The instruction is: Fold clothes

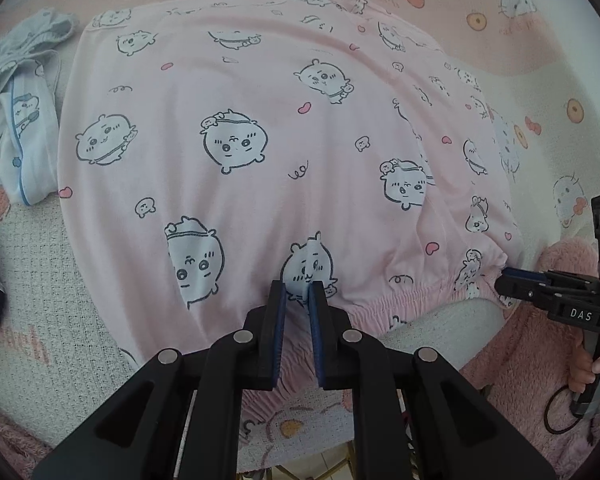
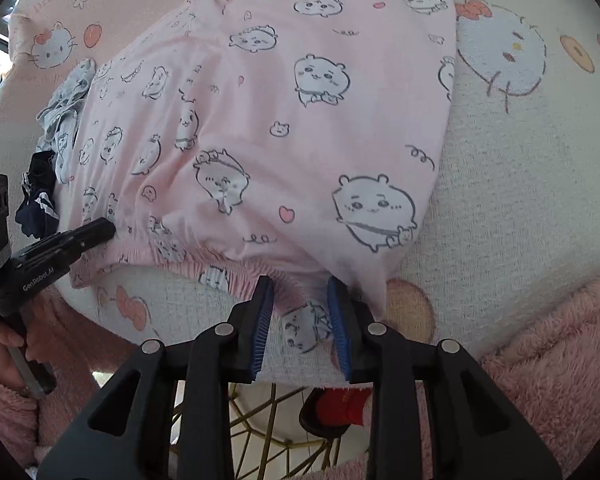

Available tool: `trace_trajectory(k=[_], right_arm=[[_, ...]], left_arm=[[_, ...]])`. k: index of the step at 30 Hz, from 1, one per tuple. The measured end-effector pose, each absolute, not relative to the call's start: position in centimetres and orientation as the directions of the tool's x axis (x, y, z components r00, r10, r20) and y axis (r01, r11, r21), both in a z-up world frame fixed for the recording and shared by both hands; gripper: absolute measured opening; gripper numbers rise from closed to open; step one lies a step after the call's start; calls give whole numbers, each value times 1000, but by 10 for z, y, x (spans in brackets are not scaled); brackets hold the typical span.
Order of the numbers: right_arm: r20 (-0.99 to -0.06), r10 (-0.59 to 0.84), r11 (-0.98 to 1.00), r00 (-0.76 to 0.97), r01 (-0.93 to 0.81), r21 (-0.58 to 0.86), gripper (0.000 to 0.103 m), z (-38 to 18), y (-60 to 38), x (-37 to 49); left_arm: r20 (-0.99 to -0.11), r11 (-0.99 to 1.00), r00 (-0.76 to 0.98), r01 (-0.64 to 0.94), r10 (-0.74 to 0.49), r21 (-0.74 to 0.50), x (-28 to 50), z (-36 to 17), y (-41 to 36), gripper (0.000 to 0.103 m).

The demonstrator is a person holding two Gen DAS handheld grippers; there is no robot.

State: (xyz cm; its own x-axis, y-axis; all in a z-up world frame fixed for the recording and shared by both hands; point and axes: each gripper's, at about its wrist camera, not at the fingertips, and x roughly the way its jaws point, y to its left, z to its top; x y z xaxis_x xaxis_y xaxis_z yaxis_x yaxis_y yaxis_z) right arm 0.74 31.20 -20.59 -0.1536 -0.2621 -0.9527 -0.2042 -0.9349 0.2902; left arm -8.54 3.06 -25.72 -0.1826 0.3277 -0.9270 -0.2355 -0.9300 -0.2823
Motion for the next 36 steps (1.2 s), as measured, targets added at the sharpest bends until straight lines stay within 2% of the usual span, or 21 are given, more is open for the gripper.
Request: trace_trajectory(k=[3, 6, 9, 14, 18, 22, 24, 27, 29, 30, 32, 36], right_arm=[[-933, -289, -937, -212, -135, 321, 32, -193, 303, 13], [-951, -240, -964, -196, -66, 257, 34, -194, 289, 12], [-970, -172, -982, -170, -45, 182, 30, -198, 288, 12], [-990, -82, -993, -117, -78, 92, 29, -199, 296, 21], [-994, -39, -995, -104, -90, 48, 29, -198, 299, 30], [-948, -212, -959, -237, -133, 248, 31, -179, 318, 37], [-918, -252, -934, -307, -172, 314, 31, -172, 331, 37], [-928, -254, -925, -274, -212, 316, 31, -184, 336, 28], [-956, -210, -935, -204, -243, 258, 31, -196, 333, 25], [-954, -209, -931, -213, -254, 261, 31, -195, 332, 23], [-938, -226, -911, -264, -283, 300, 31, -182, 340, 23], [-898, -262, -865, -354, -326, 381, 31, -156, 366, 17]], left_arm=[[-932, -937, -212, -259, 294, -237, -72, -245, 32, 13], [-923, -926, -221, -287, 315, -247, -61, -235, 36, 13], [-958, -941, -197, -306, 210, -143, -61, -246, 44, 13], [-944, -941, -178, -247, 279, -231, -64, -252, 20, 16], [-935, -938, -190, -235, 300, -253, -55, -249, 6, 16], [-917, -941, -256, -228, 307, -251, -45, -234, -4, 17], [-910, -947, -287, -205, 298, -246, -46, -226, -13, 17], [-962, -981, -218, -135, 167, -140, -52, -245, -25, 17], [-956, -976, -207, -108, 208, -189, -50, -245, -38, 17], [-964, -979, -187, -106, 191, -173, -48, -242, -40, 17], [-980, -985, -149, -129, 134, -115, -43, -238, -41, 17], [-975, -974, -115, -142, 192, -175, -42, -225, -41, 17]])
